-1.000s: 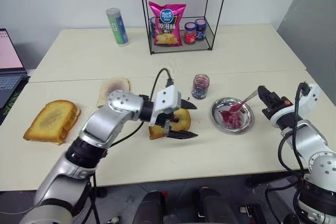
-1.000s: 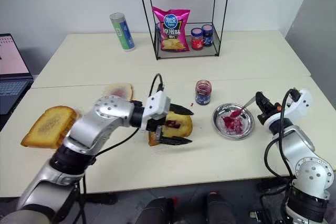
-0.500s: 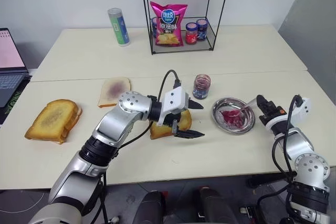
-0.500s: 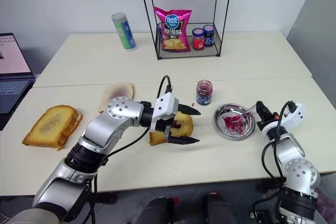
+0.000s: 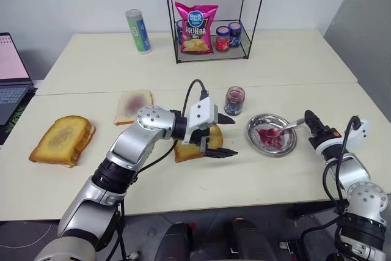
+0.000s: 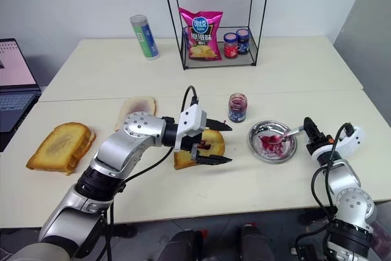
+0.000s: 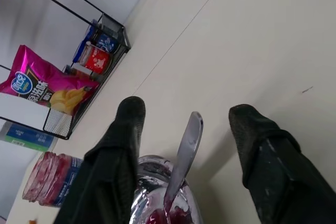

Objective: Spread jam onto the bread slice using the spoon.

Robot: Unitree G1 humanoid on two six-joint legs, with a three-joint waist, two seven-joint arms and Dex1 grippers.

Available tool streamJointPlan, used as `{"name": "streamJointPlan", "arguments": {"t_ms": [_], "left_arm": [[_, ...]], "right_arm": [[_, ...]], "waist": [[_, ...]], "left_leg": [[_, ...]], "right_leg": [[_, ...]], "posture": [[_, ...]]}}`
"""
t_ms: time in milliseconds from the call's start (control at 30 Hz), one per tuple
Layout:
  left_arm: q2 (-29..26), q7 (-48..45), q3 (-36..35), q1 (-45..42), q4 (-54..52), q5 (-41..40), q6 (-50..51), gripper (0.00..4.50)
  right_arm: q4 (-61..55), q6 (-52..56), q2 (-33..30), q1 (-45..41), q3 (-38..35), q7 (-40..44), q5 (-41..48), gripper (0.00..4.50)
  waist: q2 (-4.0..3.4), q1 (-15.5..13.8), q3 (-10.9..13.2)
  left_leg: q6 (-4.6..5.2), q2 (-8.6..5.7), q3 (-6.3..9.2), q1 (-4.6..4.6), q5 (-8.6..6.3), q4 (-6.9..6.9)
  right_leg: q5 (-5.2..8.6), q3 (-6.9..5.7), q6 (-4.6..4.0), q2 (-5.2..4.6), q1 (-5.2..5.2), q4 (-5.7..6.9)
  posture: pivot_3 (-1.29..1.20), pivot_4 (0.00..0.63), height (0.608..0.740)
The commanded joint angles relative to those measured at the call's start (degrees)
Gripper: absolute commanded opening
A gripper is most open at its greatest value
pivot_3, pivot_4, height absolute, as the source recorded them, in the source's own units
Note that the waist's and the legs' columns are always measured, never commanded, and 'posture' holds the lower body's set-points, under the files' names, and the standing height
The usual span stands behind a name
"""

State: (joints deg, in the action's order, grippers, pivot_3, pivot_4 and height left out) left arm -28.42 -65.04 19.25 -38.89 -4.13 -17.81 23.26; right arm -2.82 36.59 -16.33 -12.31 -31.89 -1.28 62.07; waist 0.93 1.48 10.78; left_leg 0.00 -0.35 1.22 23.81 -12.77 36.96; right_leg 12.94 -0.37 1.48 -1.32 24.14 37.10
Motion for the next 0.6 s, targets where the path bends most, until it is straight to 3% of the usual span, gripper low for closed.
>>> {"name": "streamJointPlan", "arguments": {"t_ms": [33, 167, 433, 600], "left_arm": [[0.1, 0.5, -2.2, -1.3, -1.1, -0.2, -0.6, 4.5], [-2.8, 2.0, -4.9, -1.1, 0.3, 0.5, 1.4, 4.5], [-15.5, 2.0, -16.6, 6.9, -1.1, -2.7, 8.0, 4.5], [-23.1, 1.8, -25.5, 17.8, -8.7, -6.2, 13.8, 4.5]], "right_arm": [[0.1, -0.6, -2.7, -0.9, -2.7, 0.2, 0.0, 3.79], [0.5, 0.6, -12.3, -0.7, -1.5, 4.6, -5.2, 4.44], [-13.6, 17.0, -34.1, -0.4, 7.2, 30.1, 2.8, 4.44], [-24.3, 15.5, -49.0, 7.4, 15.8, 50.3, -4.7, 4.44]], "waist": [[0.0, 0.0, 0.0], [-0.04, 0.0, 0.0], [-0.1, 0.6, 0.0], [0.0, -0.1, 0.0]], "left_leg": [[0.0, 0.0, 0.0, 0.0, 0.0, 0.0], [0.0, -0.02, -0.06, -0.01, 0.0, 0.02], [0.03, 0.15, -0.19, -0.24, -0.02, -0.1], [0.03, 0.26, 0.18, -0.08, -0.02, -0.07]], "right_leg": [[0.0, 0.0, 0.0, 0.0, 0.0, 0.0], [0.0, -0.01, 0.0, 0.0, 0.01, 0.01], [0.07, 0.1, -0.1, 0.15, 0.0, 0.11], [0.16, -0.19, -0.2, 0.14, -0.04, -0.03]], "posture": [[0.0, 0.15, 0.74], [0.0, 0.15, 0.74], [0.0, 0.15, 0.74], [0.0, 0.15, 0.74]]}}
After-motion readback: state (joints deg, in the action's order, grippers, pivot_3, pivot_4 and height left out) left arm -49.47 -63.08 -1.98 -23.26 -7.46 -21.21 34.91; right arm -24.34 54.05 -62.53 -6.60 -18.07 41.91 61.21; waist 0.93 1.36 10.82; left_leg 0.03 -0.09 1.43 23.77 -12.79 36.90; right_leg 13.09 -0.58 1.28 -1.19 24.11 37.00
